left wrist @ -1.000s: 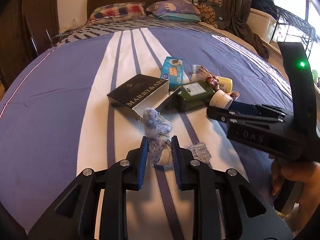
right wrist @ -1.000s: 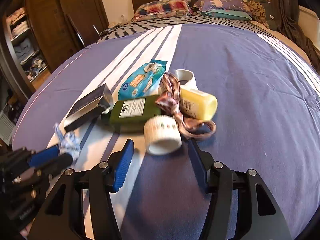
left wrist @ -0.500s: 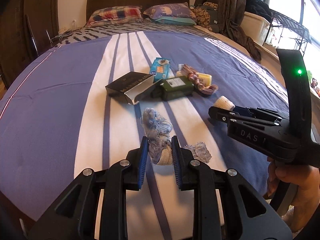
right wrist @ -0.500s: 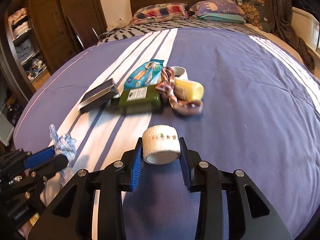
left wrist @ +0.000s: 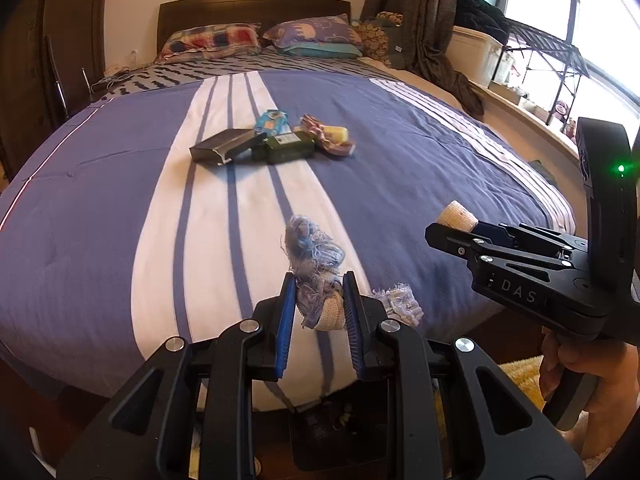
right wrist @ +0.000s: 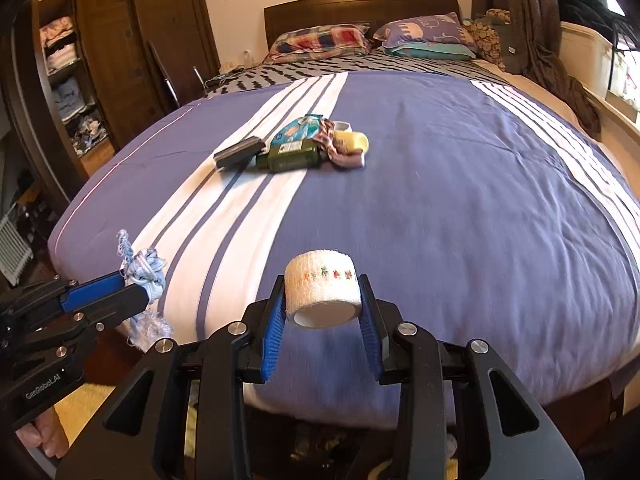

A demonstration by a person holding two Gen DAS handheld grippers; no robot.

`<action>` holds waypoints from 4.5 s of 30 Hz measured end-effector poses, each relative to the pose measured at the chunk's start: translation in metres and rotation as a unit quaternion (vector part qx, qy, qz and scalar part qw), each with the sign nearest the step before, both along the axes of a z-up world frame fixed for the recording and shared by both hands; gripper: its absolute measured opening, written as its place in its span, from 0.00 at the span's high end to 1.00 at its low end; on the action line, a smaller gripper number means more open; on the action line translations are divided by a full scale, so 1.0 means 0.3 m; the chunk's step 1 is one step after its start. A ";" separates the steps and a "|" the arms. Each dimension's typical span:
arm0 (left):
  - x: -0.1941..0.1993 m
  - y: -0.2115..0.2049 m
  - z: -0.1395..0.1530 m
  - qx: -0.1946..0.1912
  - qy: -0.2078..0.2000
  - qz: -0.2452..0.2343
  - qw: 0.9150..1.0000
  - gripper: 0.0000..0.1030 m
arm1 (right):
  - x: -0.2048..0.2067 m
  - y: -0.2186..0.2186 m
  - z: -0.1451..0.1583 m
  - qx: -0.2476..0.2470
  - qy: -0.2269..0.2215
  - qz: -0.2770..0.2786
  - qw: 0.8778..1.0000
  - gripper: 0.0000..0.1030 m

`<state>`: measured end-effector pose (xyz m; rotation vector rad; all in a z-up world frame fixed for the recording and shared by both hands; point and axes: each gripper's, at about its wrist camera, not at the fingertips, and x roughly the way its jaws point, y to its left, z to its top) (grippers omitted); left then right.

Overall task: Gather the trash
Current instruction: 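Carry both items down to the black bin and open both tools, then move both open tools back up to the remaining items on the bed, then grasp the black box with the left tool while the right tool grasps the ribbon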

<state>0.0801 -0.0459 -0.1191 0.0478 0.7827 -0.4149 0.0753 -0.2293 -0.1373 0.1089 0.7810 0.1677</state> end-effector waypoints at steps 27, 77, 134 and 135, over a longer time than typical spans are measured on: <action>-0.221 -0.020 -0.523 0.024 0.152 -0.026 0.988 0.78 | -0.244 0.003 -0.434 0.000 0.121 0.000 0.993 0.66; -0.153 0.072 -0.193 0.046 0.066 0.002 0.997 0.08 | -0.172 -0.069 -0.144 -0.016 0.039 -0.043 0.998 0.06; 0.713 0.034 -0.056 0.049 0.011 0.000 0.999 0.63 | 0.741 0.002 -0.102 -0.019 0.043 -0.001 0.999 0.49; 0.716 0.031 -0.063 0.052 0.012 -0.002 0.999 0.65 | 0.743 -0.001 -0.102 -0.017 0.043 -0.001 0.999 0.51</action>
